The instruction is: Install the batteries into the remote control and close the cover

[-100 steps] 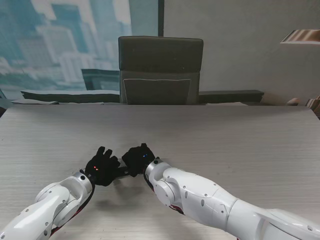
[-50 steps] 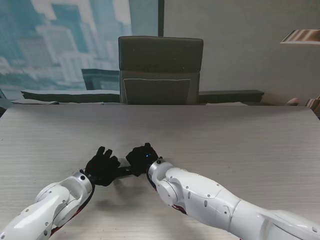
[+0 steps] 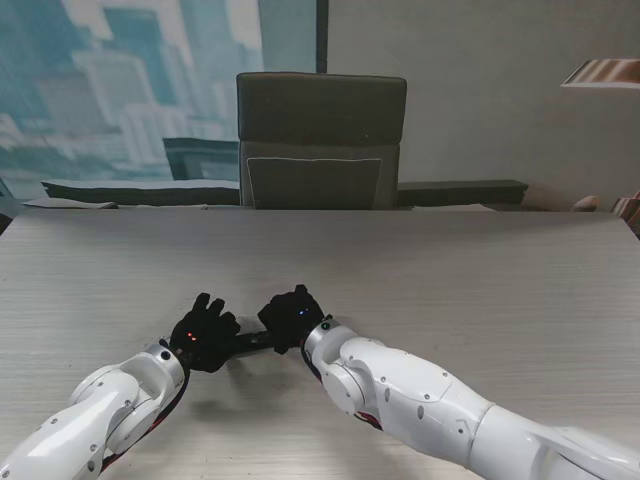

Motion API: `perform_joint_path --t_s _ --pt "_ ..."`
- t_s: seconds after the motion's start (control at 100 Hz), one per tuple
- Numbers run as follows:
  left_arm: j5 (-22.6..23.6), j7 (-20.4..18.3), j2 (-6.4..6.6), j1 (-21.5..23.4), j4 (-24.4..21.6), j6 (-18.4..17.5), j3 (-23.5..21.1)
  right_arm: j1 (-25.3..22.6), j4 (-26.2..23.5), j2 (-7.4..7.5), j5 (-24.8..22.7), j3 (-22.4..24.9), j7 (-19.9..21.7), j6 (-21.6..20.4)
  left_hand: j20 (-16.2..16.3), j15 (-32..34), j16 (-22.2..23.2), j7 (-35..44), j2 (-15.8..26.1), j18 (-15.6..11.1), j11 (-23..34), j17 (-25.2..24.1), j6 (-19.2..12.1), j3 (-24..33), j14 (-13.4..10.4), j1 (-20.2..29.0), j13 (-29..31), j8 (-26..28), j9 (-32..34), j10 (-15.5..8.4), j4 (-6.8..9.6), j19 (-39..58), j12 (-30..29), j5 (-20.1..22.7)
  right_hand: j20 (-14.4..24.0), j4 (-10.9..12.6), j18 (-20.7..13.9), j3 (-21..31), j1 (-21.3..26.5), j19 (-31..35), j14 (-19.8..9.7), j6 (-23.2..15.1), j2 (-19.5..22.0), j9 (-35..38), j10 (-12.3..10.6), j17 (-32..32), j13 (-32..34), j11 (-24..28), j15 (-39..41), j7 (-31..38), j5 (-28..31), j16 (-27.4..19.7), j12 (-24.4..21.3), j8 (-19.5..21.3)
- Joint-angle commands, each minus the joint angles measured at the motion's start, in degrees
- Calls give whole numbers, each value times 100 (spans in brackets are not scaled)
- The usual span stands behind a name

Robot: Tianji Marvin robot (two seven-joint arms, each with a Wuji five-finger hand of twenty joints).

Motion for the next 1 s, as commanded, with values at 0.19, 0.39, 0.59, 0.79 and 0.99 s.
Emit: perform_joint_path --t_s 0.19,0.39,0.59,0.79,0.99 --pt "37 -205 24 112 207 -7 68 -151 -564 188 -182 279 19 -110 32 72 -52 1028 -185 19 90 -54 -1762 -47 -107 904 -27 401 -77 -105 249 129 61 368 82 825 57 -862 -1147 142 121 363 1154 -111 114 18 -54 -158 -34 -985 -211 -75 198 785" --pt "45 -205 25 111 206 -6 70 -30 -942 284 -52 253 780 285 31 71 -52 1022 -178 11 86 -59 -1761 -51 -103 899 -31 398 -80 -108 252 126 59 368 110 988 337 -1386 -1395 113 591 619 2139 591 407 -55 201 -457 -20 -1487 731 -124 157 1528" --pt "39 -179 21 126 211 14 54 211 -988 223 313 -36 1463 843 29 68 -54 1022 -176 18 87 -59 -1743 -54 -106 901 -41 399 -81 -106 254 123 60 368 198 983 456 -2281 -1985 212 830 1018 3033 993 609 -19 428 -585 114 -1929 1235 -132 233 1608" --pt "30 -132 19 133 228 20 43 444 -889 110 610 -326 1911 1358 27 68 -54 1025 -175 13 88 -62 -1745 -54 -106 900 -36 402 -79 -101 257 119 60 368 316 996 537 -3122 -2672 380 955 1313 3696 1293 724 138 679 -597 248 -2100 1516 -141 253 1661" --pt "21 -113 19 130 239 11 41 616 -786 -1 921 -501 2214 1610 27 72 -52 1025 -173 18 90 -64 -1752 -49 -101 897 -32 401 -75 -106 256 119 61 371 364 1057 625 -3324 -2881 420 1084 1498 3819 1462 828 181 801 -673 248 -2243 1700 -182 206 1599"
